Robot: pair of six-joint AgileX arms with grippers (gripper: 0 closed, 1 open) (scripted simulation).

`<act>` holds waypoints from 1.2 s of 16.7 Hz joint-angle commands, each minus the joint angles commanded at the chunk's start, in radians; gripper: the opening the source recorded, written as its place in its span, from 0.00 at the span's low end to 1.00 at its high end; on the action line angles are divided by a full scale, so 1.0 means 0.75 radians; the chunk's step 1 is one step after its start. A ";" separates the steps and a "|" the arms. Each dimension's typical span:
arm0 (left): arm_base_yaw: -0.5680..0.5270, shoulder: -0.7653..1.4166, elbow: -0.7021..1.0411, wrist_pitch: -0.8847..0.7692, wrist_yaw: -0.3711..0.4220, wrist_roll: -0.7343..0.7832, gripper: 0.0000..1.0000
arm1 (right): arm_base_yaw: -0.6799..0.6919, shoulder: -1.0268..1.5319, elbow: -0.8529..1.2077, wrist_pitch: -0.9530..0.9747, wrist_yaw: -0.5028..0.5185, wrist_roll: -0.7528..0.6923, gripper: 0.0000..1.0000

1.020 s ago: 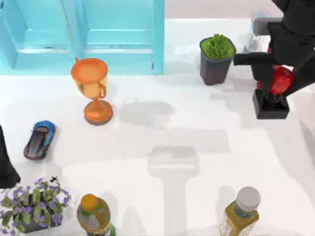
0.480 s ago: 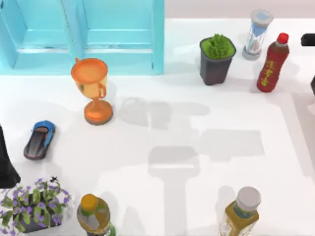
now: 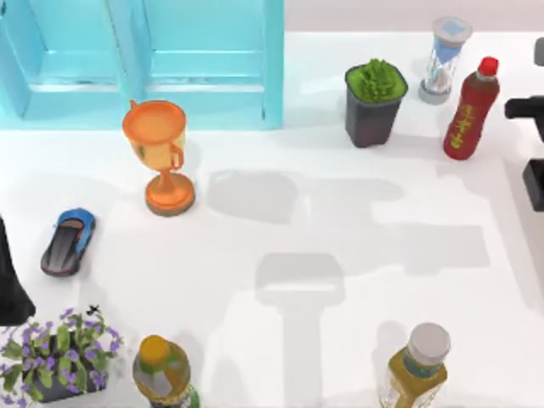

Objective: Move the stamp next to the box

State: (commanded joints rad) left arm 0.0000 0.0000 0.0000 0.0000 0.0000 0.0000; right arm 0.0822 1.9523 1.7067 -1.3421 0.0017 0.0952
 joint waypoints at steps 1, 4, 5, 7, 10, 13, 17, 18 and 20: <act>0.000 0.000 0.000 0.000 0.000 0.000 1.00 | 0.000 -0.004 -0.046 0.048 -0.001 0.000 0.00; 0.000 0.000 0.000 0.000 0.000 0.000 1.00 | -0.001 -0.009 -0.104 0.110 -0.002 0.003 0.00; 0.000 0.000 0.000 0.000 0.000 0.000 1.00 | -0.001 -0.009 -0.104 0.110 -0.002 0.003 0.00; 0.000 0.000 0.000 0.000 0.000 0.000 1.00 | -0.001 -0.009 -0.104 0.110 -0.002 0.003 0.00; 0.000 0.000 0.000 0.000 0.000 0.000 1.00 | -0.001 -0.009 -0.104 0.110 -0.002 0.003 0.23; 0.000 0.000 0.000 0.000 0.000 0.000 1.00 | -0.001 -0.009 -0.104 0.110 -0.002 0.003 0.45; 0.000 0.000 0.000 0.000 0.000 0.000 1.00 | -0.001 -0.009 -0.104 0.110 -0.002 0.003 0.75; 0.000 0.000 0.000 0.000 0.000 0.000 1.00 | -0.001 -0.009 -0.104 0.110 -0.002 0.003 0.83; 0.000 0.000 0.000 0.000 0.000 0.000 1.00 | -0.001 -0.009 -0.104 0.110 -0.002 0.003 0.98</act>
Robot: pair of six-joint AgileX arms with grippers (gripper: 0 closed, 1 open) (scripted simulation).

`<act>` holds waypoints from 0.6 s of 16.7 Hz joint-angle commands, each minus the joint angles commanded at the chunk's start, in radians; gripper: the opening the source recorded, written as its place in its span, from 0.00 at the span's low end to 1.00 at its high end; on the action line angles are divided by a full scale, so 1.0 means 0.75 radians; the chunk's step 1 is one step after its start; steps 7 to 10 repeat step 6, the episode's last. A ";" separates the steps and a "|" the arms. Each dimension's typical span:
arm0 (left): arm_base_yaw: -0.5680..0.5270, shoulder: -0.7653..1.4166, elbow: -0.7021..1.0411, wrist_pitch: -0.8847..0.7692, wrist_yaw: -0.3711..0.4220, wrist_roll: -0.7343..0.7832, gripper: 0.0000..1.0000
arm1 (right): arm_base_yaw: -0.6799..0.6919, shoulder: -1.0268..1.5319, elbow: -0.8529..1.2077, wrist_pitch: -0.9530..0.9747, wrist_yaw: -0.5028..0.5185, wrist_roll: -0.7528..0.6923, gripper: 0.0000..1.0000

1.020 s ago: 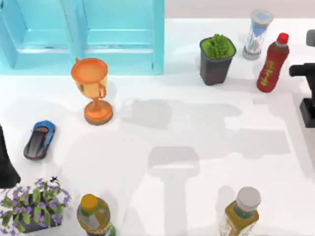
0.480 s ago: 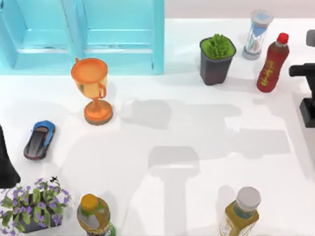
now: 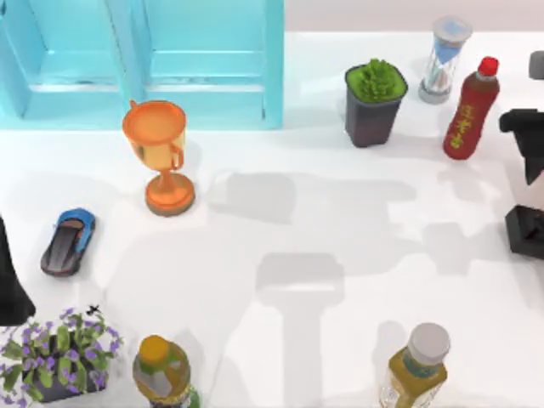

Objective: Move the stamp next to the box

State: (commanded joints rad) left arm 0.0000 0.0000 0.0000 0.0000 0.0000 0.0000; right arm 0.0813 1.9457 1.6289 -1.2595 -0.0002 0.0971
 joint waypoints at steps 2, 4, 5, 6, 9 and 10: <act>0.000 0.000 0.000 0.000 0.000 0.000 1.00 | 0.000 0.000 0.000 0.000 0.000 0.000 1.00; 0.000 0.000 0.000 0.000 0.000 0.000 1.00 | 0.000 0.000 0.000 0.000 0.000 0.000 1.00; 0.000 0.000 0.000 0.000 0.000 0.000 1.00 | 0.000 0.000 0.000 0.000 0.000 0.000 1.00; 0.000 0.000 0.000 0.000 0.000 0.000 1.00 | 0.000 0.000 0.000 0.000 0.000 0.000 1.00; 0.000 0.000 0.000 0.000 0.000 0.000 1.00 | 0.000 0.000 0.000 0.000 0.000 0.000 1.00; 0.000 0.000 0.000 0.000 0.000 0.000 1.00 | 0.000 0.000 0.000 0.000 0.000 0.000 1.00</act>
